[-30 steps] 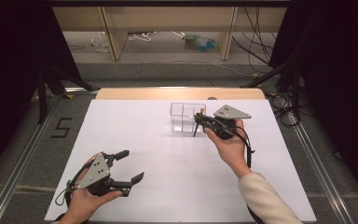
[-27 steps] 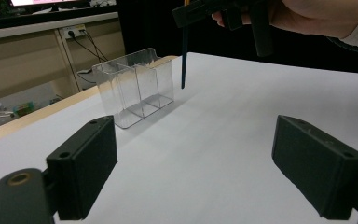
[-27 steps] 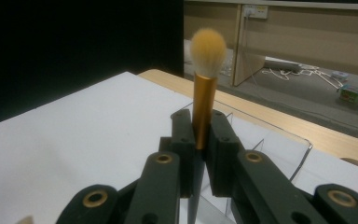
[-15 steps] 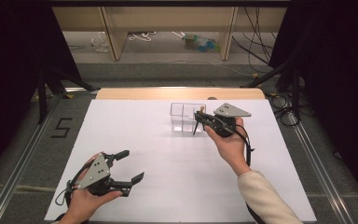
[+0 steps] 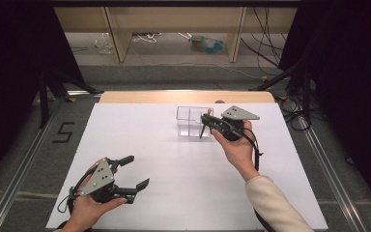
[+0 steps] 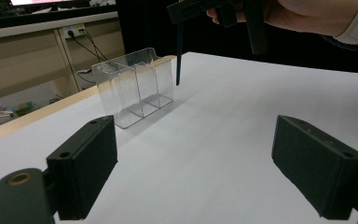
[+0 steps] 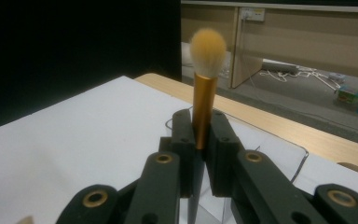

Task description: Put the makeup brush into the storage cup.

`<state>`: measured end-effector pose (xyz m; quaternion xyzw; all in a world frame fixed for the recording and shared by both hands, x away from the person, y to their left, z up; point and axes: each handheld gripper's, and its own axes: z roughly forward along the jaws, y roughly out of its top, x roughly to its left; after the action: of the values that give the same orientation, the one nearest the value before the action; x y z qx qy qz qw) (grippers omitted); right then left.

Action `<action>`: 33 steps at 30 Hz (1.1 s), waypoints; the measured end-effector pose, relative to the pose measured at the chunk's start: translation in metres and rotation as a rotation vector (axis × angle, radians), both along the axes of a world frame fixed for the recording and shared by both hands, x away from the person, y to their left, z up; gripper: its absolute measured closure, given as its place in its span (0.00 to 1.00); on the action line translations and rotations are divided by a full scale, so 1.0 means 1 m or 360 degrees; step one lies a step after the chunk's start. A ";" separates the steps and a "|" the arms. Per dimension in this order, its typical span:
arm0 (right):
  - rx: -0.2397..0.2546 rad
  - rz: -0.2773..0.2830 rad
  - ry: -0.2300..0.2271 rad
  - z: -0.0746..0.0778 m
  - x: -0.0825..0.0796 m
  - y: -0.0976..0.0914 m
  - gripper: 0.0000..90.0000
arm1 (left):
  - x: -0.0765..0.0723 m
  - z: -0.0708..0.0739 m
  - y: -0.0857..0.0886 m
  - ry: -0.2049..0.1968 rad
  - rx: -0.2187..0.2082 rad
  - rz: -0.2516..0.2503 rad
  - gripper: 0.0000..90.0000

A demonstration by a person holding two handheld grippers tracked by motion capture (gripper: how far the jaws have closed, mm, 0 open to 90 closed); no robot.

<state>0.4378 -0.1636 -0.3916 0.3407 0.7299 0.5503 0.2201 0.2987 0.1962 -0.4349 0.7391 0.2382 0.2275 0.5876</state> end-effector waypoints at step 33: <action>0.0008 0.0001 -0.0045 0.002 0.005 0.001 0.93 | 0.000 0.000 0.000 0.0000 0.0000 0.0000 0.16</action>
<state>0.4429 -0.1622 -0.3895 0.3332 0.7254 0.5570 0.2293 0.2982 0.1964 -0.4347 0.7390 0.2383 0.2276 0.5876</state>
